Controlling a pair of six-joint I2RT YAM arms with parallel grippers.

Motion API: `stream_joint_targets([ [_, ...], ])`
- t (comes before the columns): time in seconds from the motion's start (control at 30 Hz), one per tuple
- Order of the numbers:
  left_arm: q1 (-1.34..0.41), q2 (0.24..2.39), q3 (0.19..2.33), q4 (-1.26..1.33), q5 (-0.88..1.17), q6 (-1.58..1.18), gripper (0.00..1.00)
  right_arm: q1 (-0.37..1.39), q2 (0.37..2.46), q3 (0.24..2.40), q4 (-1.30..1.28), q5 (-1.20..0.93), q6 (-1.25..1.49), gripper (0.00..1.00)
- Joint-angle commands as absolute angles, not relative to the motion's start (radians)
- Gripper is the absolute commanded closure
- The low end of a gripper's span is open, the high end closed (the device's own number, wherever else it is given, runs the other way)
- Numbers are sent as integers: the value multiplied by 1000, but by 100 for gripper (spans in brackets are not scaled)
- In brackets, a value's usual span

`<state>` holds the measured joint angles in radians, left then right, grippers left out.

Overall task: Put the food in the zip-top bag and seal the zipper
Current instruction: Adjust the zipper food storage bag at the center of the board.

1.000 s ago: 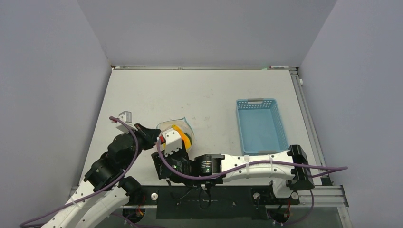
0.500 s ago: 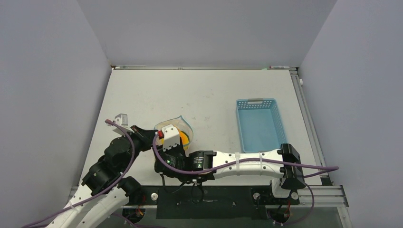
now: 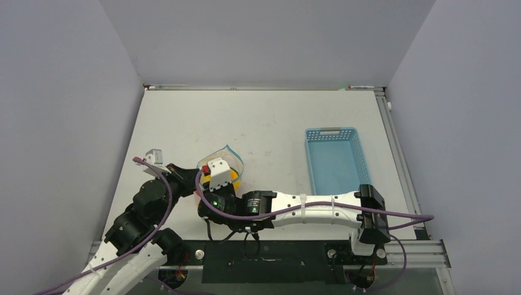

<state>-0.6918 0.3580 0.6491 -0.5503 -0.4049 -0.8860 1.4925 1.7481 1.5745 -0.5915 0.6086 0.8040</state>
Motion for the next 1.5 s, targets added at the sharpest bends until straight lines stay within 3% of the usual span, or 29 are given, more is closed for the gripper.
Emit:
stream_joint_targets([
  [0.0,-690,345,656,-518,-417,-904,100,1489,1731,1601,-564,596,792,88],
  [0.07,-689,345,657,-520,-423,-905,100,1489,1719,1592,-559,586,785,94],
  [0.6,-689,388,680,-501,-397,-887,97,1486,1608,1590,-622,585,519,95],
  [0.97,-690,406,696,-441,-306,-841,56,1455,1516,1548,-667,513,326,95],
  [1.47,-690,530,884,-500,-28,-565,35,1430,1365,1420,-720,410,81,95],
])
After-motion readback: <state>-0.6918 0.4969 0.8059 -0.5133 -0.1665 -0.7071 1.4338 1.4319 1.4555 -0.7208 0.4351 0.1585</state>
